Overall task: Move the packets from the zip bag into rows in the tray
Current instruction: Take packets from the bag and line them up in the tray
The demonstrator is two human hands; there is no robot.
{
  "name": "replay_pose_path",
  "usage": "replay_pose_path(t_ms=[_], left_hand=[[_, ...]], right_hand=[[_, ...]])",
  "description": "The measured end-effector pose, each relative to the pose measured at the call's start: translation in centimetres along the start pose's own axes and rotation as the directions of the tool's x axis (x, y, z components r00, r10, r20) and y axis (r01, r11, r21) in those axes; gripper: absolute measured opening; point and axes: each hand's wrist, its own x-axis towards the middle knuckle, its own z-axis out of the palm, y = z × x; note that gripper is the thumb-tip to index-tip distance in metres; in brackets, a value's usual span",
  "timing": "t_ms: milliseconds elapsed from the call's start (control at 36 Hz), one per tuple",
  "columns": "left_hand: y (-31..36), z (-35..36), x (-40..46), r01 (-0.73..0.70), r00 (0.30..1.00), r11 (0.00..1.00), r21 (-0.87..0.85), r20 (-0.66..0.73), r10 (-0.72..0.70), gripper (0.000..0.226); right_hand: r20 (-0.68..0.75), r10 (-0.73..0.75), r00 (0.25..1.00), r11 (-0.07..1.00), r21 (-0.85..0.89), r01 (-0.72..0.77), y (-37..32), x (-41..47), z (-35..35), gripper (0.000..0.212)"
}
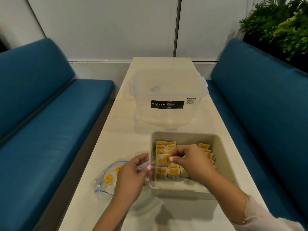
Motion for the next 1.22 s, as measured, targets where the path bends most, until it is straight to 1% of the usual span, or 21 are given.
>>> replay_pose_path(t_ms=[83,139,278,389,528,694,806,1000,1111,1222], left_hand=[[-0.1,-0.6,-0.1,-0.094,0.994,0.970,0.224,-0.040,0.106,0.032],[-0.2,-0.7,-0.3,-0.113,0.990,0.948,0.298,-0.048,0.133,0.032],[-0.6,-0.6,-0.5,-0.086,0.994,0.937,0.338,-0.036,0.104,0.036],[-0.6,-0.5,-0.6,-0.077,0.995,0.938,0.338,-0.033,0.094,0.038],[-0.6,-0.4,-0.6,-0.055,0.997,0.940,0.337,-0.029,0.069,0.036],[-0.8,-0.4,-0.5,-0.045,0.998,0.942,0.334,-0.027,0.057,0.036],[-0.8,-0.5,-0.5,-0.040,0.998,0.939,0.342,-0.023,0.051,0.034],[-0.5,-0.7,-0.4,-0.030,0.999,0.935,0.352,-0.023,0.040,0.034],[-0.6,-1.2,-0.2,-0.053,0.997,0.941,0.335,-0.039,0.070,0.036],[-0.3,-2.8,0.1,-0.077,0.990,0.958,0.277,-0.091,0.106,0.028]], right_hand=[[0.052,0.013,0.999,0.978,-0.211,-0.002,0.3,0.4,0.5,0.009],[0.093,0.011,0.996,0.953,-0.303,0.018,0.4,0.6,0.9,0.012],[0.155,0.003,0.988,0.885,-0.460,0.069,0.5,1.0,2.2,0.013],[0.190,0.007,0.982,0.834,-0.542,0.099,0.5,1.4,3.5,0.014],[0.201,0.022,0.979,0.803,-0.587,0.102,0.8,1.9,4.9,0.013],[0.202,-0.022,0.979,0.792,-0.595,0.140,0.9,2.1,5.4,0.015],[0.210,-0.018,0.978,0.785,-0.603,0.144,0.8,2.0,5.5,0.016],[0.219,0.012,0.976,0.810,-0.574,0.119,0.5,2.0,5.2,0.020],[0.209,0.009,0.978,0.823,-0.556,0.111,0.4,1.8,4.9,0.022],[0.174,-0.008,0.985,0.840,-0.533,0.100,0.2,1.8,4.5,0.021]])
